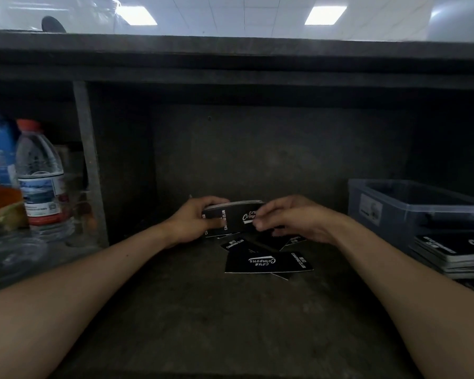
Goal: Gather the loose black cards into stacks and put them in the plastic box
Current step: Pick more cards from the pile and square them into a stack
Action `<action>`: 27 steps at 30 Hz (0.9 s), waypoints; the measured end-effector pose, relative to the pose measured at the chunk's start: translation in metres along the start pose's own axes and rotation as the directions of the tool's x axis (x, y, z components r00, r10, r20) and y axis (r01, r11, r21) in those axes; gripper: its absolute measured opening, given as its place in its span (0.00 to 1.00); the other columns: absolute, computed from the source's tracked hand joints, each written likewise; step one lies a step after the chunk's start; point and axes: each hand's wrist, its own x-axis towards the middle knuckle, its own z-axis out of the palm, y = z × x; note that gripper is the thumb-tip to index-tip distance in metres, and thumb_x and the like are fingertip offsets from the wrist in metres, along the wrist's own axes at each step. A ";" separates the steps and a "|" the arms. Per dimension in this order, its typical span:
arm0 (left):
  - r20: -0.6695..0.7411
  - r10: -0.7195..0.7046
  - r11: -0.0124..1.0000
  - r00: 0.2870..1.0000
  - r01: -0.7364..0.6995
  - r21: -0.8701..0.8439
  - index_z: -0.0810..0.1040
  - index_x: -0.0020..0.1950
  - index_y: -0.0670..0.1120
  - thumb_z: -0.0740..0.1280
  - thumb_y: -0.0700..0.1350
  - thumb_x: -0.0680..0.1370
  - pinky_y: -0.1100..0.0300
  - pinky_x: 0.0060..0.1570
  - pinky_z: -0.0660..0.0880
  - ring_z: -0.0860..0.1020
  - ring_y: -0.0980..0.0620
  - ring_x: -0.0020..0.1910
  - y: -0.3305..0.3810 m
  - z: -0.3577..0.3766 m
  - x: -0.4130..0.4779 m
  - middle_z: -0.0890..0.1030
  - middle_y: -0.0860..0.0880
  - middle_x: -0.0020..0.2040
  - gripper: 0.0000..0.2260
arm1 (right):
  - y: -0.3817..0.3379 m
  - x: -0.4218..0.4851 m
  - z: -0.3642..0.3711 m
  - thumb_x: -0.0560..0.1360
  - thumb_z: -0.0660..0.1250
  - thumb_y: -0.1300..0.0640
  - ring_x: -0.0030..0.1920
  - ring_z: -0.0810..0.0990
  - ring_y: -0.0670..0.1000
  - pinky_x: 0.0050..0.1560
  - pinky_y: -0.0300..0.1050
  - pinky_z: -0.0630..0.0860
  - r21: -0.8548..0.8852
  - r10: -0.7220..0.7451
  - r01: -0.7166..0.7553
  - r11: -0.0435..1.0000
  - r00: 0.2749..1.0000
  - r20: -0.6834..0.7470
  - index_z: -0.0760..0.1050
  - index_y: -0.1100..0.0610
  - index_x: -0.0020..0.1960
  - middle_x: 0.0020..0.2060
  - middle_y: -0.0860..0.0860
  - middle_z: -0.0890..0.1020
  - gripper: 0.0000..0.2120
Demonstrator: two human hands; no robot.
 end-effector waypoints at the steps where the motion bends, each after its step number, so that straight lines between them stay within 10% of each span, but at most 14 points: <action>1: 0.000 -0.007 1.000 1.000 0.007 -0.018 0.77 0.66 0.48 0.72 0.35 0.75 0.68 0.52 0.78 0.81 0.59 0.53 0.000 0.000 0.000 0.83 0.52 0.56 0.20 | -0.002 -0.005 -0.002 0.63 0.82 0.53 0.58 0.82 0.48 0.60 0.48 0.76 -0.174 0.011 0.002 0.985 0.997 0.077 0.82 0.50 0.55 0.51 0.47 0.86 0.21; 11: -0.064 -0.082 0.991 0.995 0.074 -0.114 0.80 0.60 0.49 0.61 0.27 0.73 0.67 0.44 0.77 0.80 0.56 0.49 0.000 -0.002 0.004 0.82 0.49 0.55 0.23 | -0.013 -0.016 0.003 0.62 0.83 0.57 0.46 0.82 0.43 0.49 0.38 0.77 -0.430 0.104 0.017 0.903 0.961 0.257 0.83 0.48 0.55 0.47 0.47 0.84 0.23; 20: -0.075 -0.109 0.986 0.991 0.099 -0.137 0.80 0.60 0.49 0.61 0.30 0.74 0.62 0.54 0.76 0.79 0.55 0.54 0.004 -0.004 0.003 0.83 0.49 0.57 0.21 | -0.005 -0.002 -0.008 0.70 0.76 0.59 0.41 0.80 0.49 0.35 0.40 0.69 0.343 0.048 0.023 0.939 0.980 -0.195 0.77 0.54 0.49 0.45 0.53 0.84 0.11; 27: -0.046 -0.092 0.987 0.995 0.085 -0.133 0.83 0.55 0.57 0.74 0.60 0.70 0.63 0.54 0.75 0.82 0.60 0.53 0.004 -0.005 -0.001 0.85 0.57 0.52 0.16 | 0.003 0.009 0.018 0.65 0.75 0.75 0.43 0.85 0.54 0.32 0.40 0.80 0.596 0.150 0.076 0.800 0.935 -0.321 0.71 0.59 0.57 0.50 0.59 0.83 0.26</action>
